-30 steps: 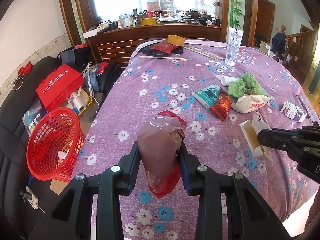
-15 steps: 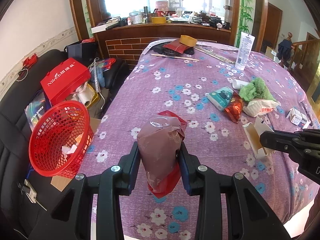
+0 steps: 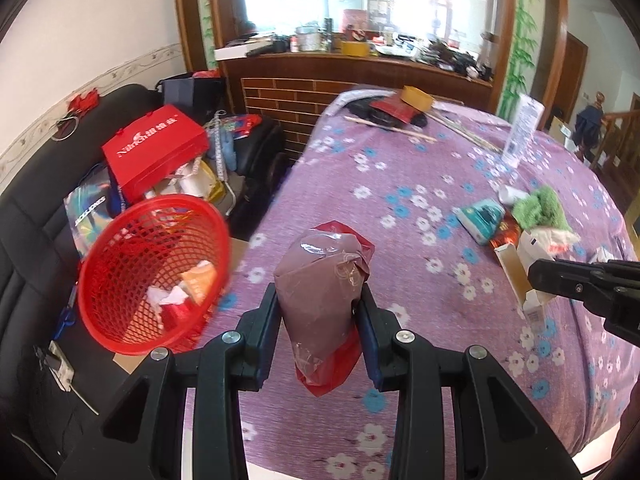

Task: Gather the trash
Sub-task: 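Carry the pink bag and white flattened box over the red basket with both tools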

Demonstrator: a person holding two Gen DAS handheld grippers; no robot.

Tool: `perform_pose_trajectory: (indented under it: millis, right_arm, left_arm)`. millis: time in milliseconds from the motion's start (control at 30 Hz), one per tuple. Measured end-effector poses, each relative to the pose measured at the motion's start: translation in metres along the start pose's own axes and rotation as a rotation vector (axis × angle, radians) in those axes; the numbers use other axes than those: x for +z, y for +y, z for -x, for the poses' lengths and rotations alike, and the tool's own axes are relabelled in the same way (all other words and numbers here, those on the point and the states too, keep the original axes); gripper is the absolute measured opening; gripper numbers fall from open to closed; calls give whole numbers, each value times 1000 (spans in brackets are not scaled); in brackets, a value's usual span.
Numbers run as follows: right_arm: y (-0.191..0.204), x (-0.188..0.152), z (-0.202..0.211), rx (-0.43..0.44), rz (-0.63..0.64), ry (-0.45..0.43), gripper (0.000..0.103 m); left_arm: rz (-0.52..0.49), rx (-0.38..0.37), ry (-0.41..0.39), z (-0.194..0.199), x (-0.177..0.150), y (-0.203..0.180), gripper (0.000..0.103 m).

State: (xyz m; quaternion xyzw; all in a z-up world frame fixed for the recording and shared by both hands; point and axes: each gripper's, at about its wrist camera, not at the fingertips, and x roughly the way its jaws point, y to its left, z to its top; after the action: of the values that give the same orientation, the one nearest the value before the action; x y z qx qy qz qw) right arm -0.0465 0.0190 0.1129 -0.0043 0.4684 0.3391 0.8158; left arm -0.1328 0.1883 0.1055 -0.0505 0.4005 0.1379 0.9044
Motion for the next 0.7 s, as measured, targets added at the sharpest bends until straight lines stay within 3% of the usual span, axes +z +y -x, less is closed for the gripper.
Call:
perform_pose_trajectory:
  millis: [367, 700]
  right_arm:
    - [55, 53, -18, 190, -11, -13, 6]
    - [133, 96, -68, 377, 4, 10, 6]
  left_arm:
    - [136, 74, -43, 20, 17, 87, 35]
    - [246, 117, -6, 9, 16, 164, 35]
